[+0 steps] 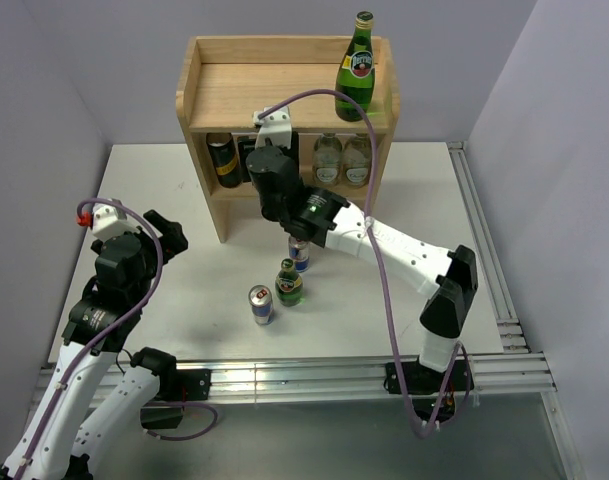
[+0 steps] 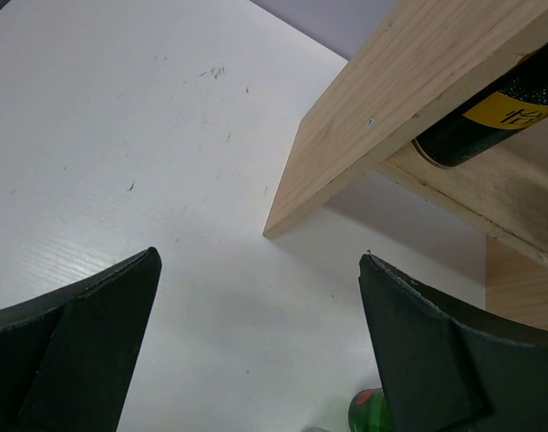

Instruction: Place and organize the beverage onto the shelf

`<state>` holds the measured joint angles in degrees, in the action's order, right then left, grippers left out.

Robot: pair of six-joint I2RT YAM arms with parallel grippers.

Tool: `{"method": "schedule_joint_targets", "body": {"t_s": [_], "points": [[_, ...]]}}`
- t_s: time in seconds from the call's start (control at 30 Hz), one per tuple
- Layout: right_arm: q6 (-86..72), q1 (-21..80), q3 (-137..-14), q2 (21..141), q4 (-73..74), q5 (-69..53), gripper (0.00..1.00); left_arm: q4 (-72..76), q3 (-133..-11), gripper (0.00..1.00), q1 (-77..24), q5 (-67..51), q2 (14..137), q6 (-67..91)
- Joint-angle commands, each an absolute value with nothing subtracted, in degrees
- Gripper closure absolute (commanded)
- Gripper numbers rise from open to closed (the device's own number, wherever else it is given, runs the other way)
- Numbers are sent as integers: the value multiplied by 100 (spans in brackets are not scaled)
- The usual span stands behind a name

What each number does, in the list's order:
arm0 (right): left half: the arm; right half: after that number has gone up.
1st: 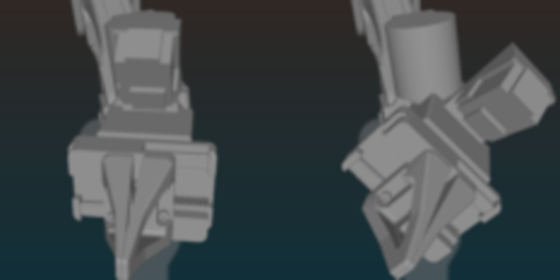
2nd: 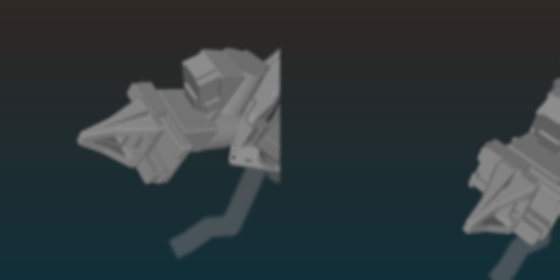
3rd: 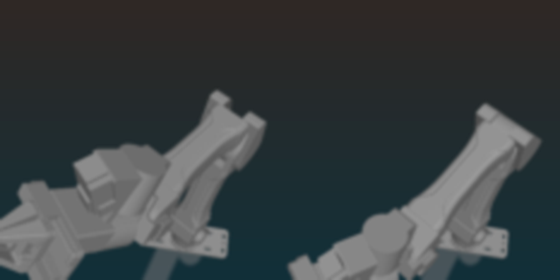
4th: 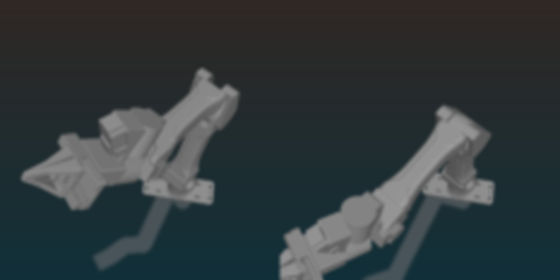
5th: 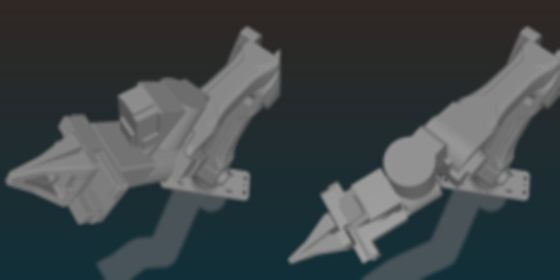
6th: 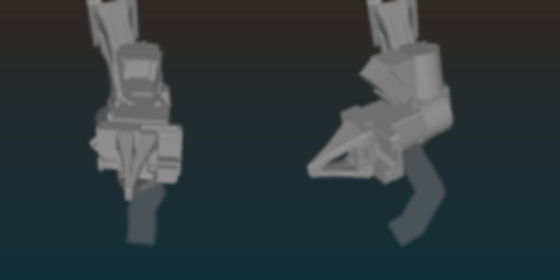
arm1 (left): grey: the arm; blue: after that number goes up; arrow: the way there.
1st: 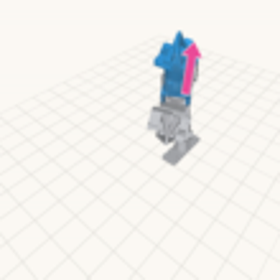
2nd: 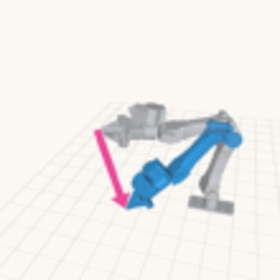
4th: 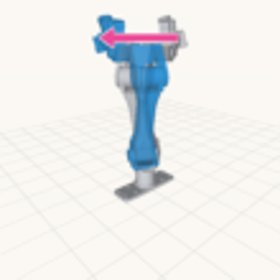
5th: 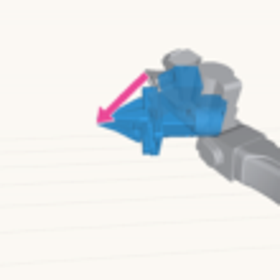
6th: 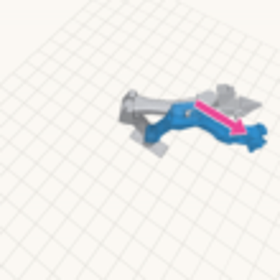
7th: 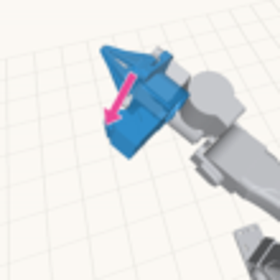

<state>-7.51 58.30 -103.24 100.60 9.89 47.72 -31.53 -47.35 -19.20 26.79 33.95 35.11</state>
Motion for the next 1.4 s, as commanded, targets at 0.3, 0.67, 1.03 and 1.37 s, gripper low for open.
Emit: {"method": "schedule_joint_targets", "body": {"t_s": [0.3, 0.67, 1.03, 1.37], "points": [[-870, 5493, -10696, 10467, 343, 4623, 100, -3085, -4790, 1, -1890, 2584, 3366, 3419], [-870, 5484, -11065, 10924, 307, 4562, 100, -3076, -4790, 1, -1890, 2549, 3349, 3419], [-993, 5467, -11268, 11241, 466, 4561, 42, -3085, -4790, 1, -1890, 2549, 3357, 3410], [-976, 5458, -11259, 11250, 483, 4632, 5, -3076, -4781, 1, -1890, 2522, 3349, 3410]]}}
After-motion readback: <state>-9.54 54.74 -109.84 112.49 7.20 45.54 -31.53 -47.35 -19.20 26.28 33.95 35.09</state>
